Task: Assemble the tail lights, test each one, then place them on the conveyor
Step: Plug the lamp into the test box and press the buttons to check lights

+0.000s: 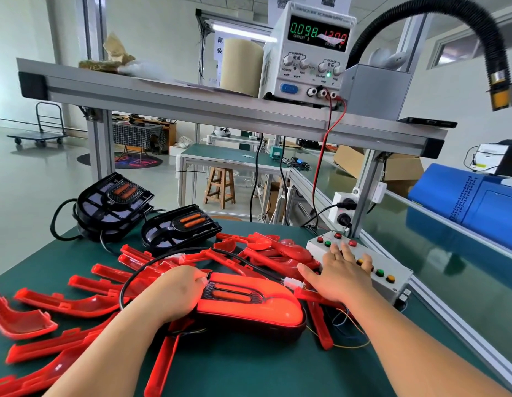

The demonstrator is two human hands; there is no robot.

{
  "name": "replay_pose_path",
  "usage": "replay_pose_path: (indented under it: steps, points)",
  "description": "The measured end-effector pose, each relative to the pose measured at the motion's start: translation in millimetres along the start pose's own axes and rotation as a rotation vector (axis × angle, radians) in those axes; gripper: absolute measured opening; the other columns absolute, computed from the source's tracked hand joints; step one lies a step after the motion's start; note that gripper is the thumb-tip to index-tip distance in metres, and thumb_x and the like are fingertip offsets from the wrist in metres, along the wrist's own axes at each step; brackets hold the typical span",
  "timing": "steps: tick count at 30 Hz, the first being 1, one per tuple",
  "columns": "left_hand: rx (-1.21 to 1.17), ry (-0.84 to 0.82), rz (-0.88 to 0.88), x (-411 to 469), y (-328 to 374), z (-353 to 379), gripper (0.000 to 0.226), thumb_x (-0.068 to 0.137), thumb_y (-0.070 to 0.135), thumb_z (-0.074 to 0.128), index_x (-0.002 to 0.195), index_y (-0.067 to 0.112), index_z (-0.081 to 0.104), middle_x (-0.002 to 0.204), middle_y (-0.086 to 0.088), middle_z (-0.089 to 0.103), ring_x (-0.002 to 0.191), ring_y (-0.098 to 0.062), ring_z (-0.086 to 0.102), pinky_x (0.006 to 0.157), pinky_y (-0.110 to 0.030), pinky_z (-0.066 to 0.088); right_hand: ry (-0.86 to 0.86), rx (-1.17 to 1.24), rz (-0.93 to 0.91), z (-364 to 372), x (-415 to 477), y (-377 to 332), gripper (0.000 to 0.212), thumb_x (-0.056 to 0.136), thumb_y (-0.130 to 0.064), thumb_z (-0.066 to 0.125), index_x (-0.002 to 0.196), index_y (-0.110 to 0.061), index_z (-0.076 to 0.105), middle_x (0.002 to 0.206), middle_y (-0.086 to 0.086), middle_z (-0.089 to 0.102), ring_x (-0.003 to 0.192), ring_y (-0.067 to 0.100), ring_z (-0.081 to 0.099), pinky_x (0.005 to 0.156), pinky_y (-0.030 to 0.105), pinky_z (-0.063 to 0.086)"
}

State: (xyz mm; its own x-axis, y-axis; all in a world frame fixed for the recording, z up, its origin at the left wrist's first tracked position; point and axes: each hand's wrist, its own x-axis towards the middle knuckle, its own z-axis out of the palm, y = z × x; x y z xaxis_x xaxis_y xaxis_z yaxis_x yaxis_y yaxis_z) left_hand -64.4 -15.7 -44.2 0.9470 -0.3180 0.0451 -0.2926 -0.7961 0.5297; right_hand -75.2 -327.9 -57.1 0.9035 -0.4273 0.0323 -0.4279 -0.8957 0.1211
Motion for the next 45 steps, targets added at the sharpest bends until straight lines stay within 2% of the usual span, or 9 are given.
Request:
replay_pose_path:
  steps: [8,10,13,17,21,26,30,40,45]
  points:
    - [-0.006,-0.024,-0.003,-1,-1,0,0.033,0.104,0.025,0.036,0.109,0.012,0.066,0.104,-0.001,0.066,0.096,-0.016,0.058,0.073,-0.025,0.038,-0.011,-0.002,-0.022,-3,-2,1,0.099,0.082,-0.084,0.009,0.154,-0.018,0.021,0.165,0.002,-0.002,0.151,0.019,-0.01,0.114,0.057,-0.01]
    - [-0.013,-0.039,-0.009,0,-2,0,0.032,0.104,0.025,0.037,0.102,0.012,0.066,0.102,0.0,0.066,0.096,-0.016,0.059,0.075,-0.026,0.041,-0.013,-0.022,-0.028,-5,-1,1,0.098,0.083,-0.083,0.008,0.154,-0.017,0.021,0.165,0.003,-0.002,0.151,0.02,-0.009,0.114,0.057,-0.009]
    - [-0.012,-0.058,0.004,1,-2,0,0.021,0.103,0.024,0.037,0.091,0.019,0.054,0.101,-0.001,0.062,0.094,-0.017,0.056,0.081,-0.027,0.04,0.013,-0.015,-0.037,-6,3,1,0.098,0.083,-0.083,0.009,0.154,-0.017,0.019,0.165,0.002,-0.004,0.15,0.02,-0.012,0.114,0.057,-0.008]
    - [0.005,-0.065,0.003,0,-1,-1,0.025,0.103,0.025,0.037,0.095,0.019,0.059,0.112,-0.005,0.067,0.106,-0.02,0.06,0.089,-0.028,0.043,0.005,0.001,-0.098,-9,14,-4,0.095,0.084,-0.082,0.013,0.155,-0.019,0.015,0.164,-0.003,-0.009,0.149,0.016,-0.019,0.115,0.056,-0.009]
    - [-0.002,-0.073,-0.003,0,-1,-2,0.024,0.104,0.025,0.036,0.095,0.02,0.057,0.111,-0.004,0.066,0.102,-0.019,0.059,0.09,-0.03,0.043,-0.017,-0.032,-0.125,-7,25,-10,0.096,0.084,-0.082,0.011,0.156,-0.019,0.009,0.164,-0.002,-0.006,0.148,0.015,-0.021,0.115,0.057,-0.007]
    - [-0.005,-0.033,-0.016,0,-1,-1,0.034,0.104,0.025,0.036,0.117,0.011,0.064,0.118,-0.003,0.064,0.108,-0.019,0.058,0.089,-0.027,0.042,0.003,0.015,-0.099,-4,29,-13,0.104,0.078,-0.087,0.01,0.156,-0.017,0.011,0.165,-0.001,0.0,0.149,0.013,-0.016,0.115,0.057,-0.003]
    - [0.004,-0.039,-0.013,0,-1,0,0.03,0.104,0.025,0.036,0.104,0.013,0.063,0.118,-0.006,0.065,0.107,-0.02,0.059,0.087,-0.027,0.042,-0.003,0.023,-0.086,-5,29,-14,0.103,0.079,-0.086,0.009,0.156,-0.016,0.011,0.165,-0.001,0.001,0.149,0.012,-0.015,0.115,0.055,-0.001]
    - [-0.011,-0.03,-0.014,-1,0,0,0.034,0.104,0.024,0.036,0.115,0.009,0.064,0.116,-0.005,0.065,0.106,-0.02,0.058,0.088,-0.028,0.043,-0.019,0.009,-0.086,-8,23,-14,0.102,0.081,-0.085,0.01,0.156,-0.016,0.006,0.165,-0.001,-0.002,0.149,0.012,-0.015,0.115,0.056,-0.003]
    - [-0.011,-0.041,-0.012,-1,-1,0,0.029,0.104,0.024,0.036,0.103,0.013,0.063,0.115,-0.008,0.065,0.106,-0.021,0.059,0.086,-0.028,0.043,-0.019,0.009,-0.082,-9,22,-15,0.101,0.082,-0.084,0.01,0.156,-0.016,0.006,0.165,-0.001,-0.002,0.149,0.013,-0.014,0.115,0.056,-0.003]
